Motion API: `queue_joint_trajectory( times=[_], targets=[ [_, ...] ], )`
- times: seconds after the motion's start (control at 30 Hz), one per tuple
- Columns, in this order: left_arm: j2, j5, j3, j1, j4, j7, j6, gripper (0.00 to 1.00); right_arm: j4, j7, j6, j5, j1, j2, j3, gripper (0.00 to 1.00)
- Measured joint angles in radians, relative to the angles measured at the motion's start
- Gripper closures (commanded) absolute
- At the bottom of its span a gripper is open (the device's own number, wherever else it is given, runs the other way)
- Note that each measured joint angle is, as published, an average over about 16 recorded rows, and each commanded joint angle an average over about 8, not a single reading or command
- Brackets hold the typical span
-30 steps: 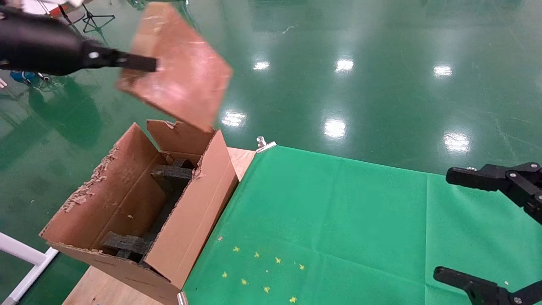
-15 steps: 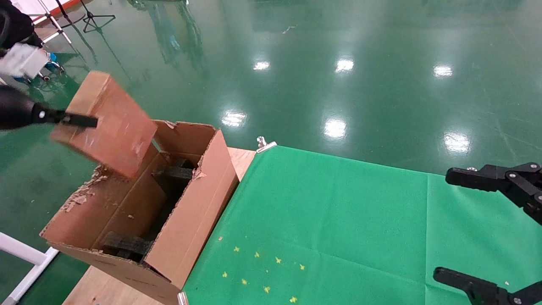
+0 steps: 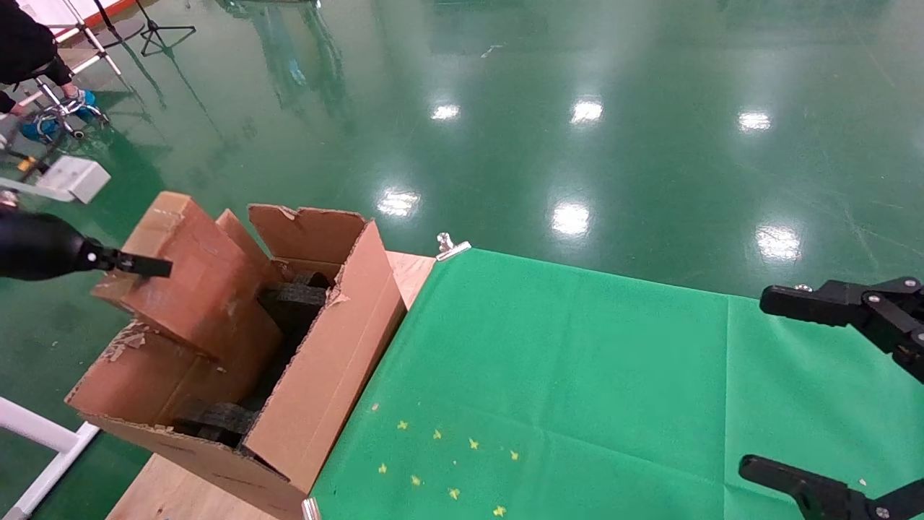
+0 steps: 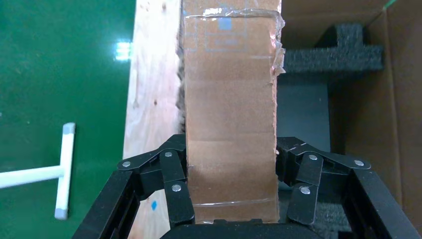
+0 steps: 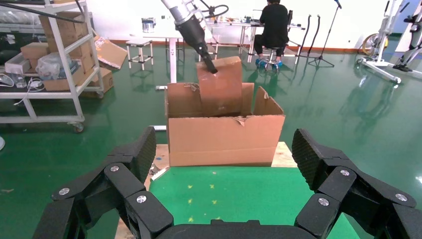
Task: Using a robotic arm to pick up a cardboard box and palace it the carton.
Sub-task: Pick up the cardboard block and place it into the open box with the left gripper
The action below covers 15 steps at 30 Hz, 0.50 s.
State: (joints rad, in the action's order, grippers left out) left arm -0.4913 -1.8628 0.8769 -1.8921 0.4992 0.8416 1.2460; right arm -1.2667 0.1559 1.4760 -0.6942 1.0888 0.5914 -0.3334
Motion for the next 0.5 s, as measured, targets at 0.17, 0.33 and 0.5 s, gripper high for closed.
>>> queue_joint_trajectory(
  times=[0.17, 0.33, 0.5],
  targets=[
    [-0.033, -0.015, 0.011, -0.004, -0.073, -0.034, -0.006, 1.0, 0.0, 0.0, 0.0, 0.0, 0.0, 0.0, 0.0, 0.0],
    [-0.063, -0.03, 0.021, -0.007, -0.137, -0.057, -0.013, 1.0, 0.0, 0.0, 0.0, 0.0, 0.0, 0.0, 0.0, 0.0],
    [-0.091, -0.038, 0.027, 0.003, -0.199, -0.072, -0.028, 1.0, 0.0, 0.0, 0.0, 0.0, 0.0, 0.0, 0.0, 0.0]
  ],
)
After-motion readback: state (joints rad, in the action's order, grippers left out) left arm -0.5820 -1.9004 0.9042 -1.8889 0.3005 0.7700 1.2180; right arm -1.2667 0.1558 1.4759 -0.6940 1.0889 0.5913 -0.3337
